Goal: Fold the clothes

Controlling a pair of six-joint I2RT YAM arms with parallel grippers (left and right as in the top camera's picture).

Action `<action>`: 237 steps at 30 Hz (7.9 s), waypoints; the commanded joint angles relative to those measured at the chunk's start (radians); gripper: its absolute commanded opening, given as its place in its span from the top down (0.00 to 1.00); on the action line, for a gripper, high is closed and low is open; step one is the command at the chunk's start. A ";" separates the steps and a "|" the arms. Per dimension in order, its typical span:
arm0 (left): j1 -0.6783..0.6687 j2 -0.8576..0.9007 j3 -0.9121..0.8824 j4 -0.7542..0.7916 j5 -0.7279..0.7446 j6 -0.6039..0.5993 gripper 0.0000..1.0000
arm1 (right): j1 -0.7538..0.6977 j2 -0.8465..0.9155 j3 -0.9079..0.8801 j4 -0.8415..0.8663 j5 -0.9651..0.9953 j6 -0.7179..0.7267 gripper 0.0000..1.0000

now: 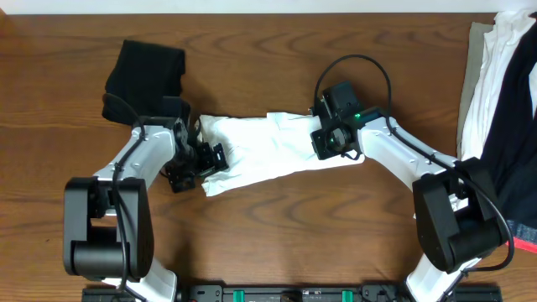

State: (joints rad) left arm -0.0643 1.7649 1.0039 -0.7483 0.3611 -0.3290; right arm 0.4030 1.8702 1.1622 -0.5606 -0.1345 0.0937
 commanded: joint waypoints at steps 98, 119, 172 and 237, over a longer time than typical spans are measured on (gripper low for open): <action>-0.528 -0.022 0.409 -0.163 -0.675 0.345 0.94 | -0.126 -0.075 -0.003 -0.004 0.017 0.010 0.95; -0.701 -0.022 0.409 -0.190 -0.755 0.363 0.94 | -0.207 -0.035 -0.005 0.042 -0.090 -0.006 0.99; -0.786 -0.125 0.410 -0.114 -0.625 0.388 0.94 | -0.194 0.144 -0.214 0.477 -0.378 0.093 0.99; -0.786 0.117 0.407 0.222 -0.420 0.357 0.94 | -0.186 0.142 -0.213 0.483 -0.359 0.104 0.99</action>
State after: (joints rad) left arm -0.8463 1.8641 1.3903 -0.5369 -0.0738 0.0479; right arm 0.1978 1.9568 0.9791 -0.0471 -0.5385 0.1837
